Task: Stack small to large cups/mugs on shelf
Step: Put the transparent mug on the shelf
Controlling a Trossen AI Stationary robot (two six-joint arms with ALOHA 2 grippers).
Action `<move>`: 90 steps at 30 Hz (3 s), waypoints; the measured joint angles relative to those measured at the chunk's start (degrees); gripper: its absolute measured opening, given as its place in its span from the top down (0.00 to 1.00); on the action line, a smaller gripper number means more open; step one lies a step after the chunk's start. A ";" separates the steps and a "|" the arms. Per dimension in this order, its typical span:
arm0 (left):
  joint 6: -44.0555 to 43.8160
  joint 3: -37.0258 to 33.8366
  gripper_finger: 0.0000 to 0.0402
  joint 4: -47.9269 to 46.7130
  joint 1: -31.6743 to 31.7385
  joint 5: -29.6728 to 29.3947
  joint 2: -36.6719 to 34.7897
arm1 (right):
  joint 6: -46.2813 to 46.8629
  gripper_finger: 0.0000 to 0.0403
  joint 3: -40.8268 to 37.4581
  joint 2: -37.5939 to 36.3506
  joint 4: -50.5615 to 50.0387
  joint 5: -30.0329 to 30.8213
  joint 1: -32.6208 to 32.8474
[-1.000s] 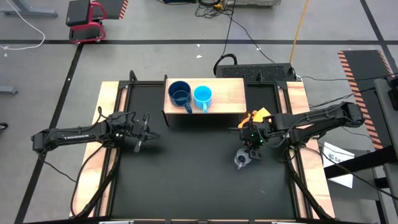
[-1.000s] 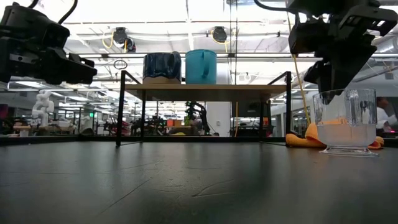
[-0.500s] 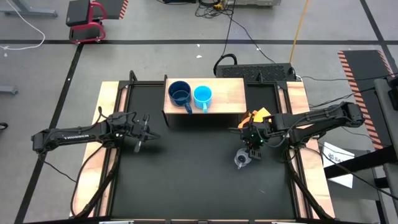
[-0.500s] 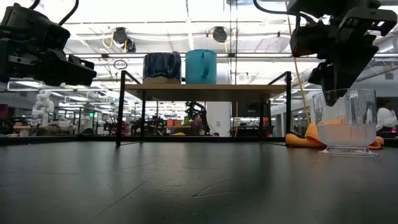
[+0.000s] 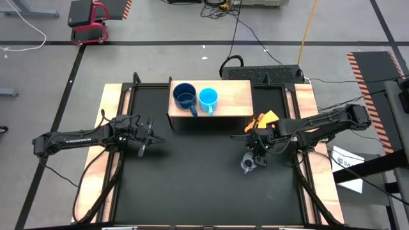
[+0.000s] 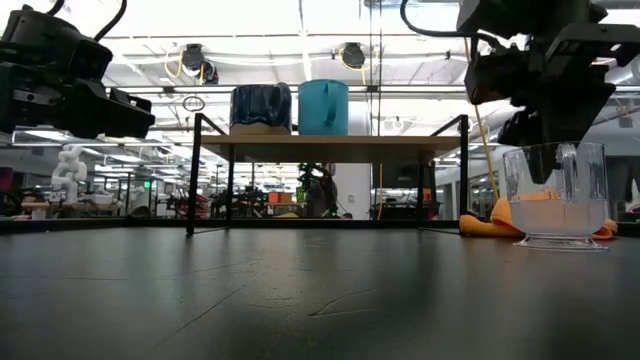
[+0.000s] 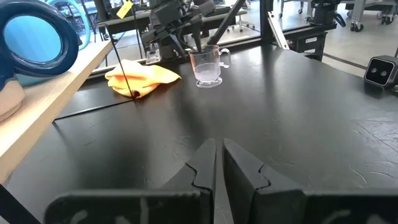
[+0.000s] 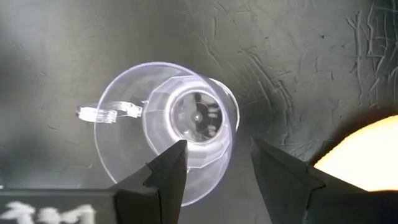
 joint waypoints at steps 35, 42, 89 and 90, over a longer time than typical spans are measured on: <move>-0.17 0.00 0.92 0.13 -0.02 0.01 -0.01 | -0.50 0.80 0.02 0.25 1.13 -0.98 -0.06; -0.17 0.00 0.92 0.13 -0.01 0.02 -0.02 | -0.66 0.80 0.02 0.23 1.27 -1.52 -0.17; -0.22 0.00 0.92 -0.18 0.00 0.02 -0.01 | -6.16 1.00 4.45 0.21 0.08 0.66 -0.31; -0.24 0.00 0.92 -0.18 0.00 0.02 0.00 | -6.41 1.00 5.03 0.21 -0.32 0.68 -0.31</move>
